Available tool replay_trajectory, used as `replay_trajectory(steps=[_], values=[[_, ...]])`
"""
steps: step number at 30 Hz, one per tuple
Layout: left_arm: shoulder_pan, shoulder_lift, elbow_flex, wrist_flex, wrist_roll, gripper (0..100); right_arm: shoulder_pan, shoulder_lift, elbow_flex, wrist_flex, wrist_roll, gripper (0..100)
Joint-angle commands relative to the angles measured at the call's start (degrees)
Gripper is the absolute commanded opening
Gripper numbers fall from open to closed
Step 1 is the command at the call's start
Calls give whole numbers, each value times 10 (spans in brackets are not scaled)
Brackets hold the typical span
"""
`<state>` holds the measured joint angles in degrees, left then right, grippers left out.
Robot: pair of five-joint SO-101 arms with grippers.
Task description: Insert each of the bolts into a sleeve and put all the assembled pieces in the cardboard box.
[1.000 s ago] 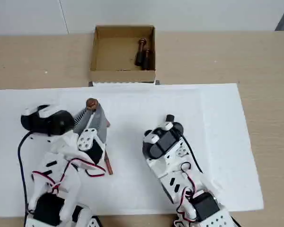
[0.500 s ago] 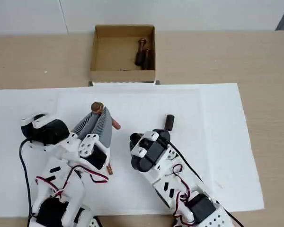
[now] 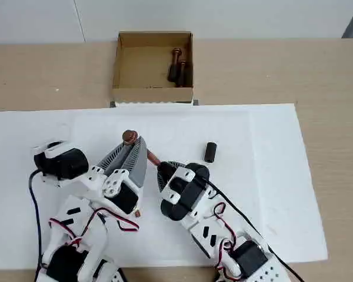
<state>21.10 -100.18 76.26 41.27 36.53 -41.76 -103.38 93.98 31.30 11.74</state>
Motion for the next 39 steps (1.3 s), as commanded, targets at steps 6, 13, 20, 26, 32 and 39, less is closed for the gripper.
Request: replay_trajectory(steps=[6,13,20,26,32,39], values=[[4,-6,24,-14,4,5,-23,-5,-7,-18,9,3],[38,-9,23,33,4,5,-21,-5,-6,-18,10,3],[47,-9,22,43,4,5,-21,-5,-6,-18,10,3],[48,-7,26,57,4,5,-20,-5,-9,-20,10,3],[88,-8,26,142,4,5,-20,-4,-4,-37,17,3],[94,-9,43,156,1,12,-20,-4,-4,-38,29,3]])
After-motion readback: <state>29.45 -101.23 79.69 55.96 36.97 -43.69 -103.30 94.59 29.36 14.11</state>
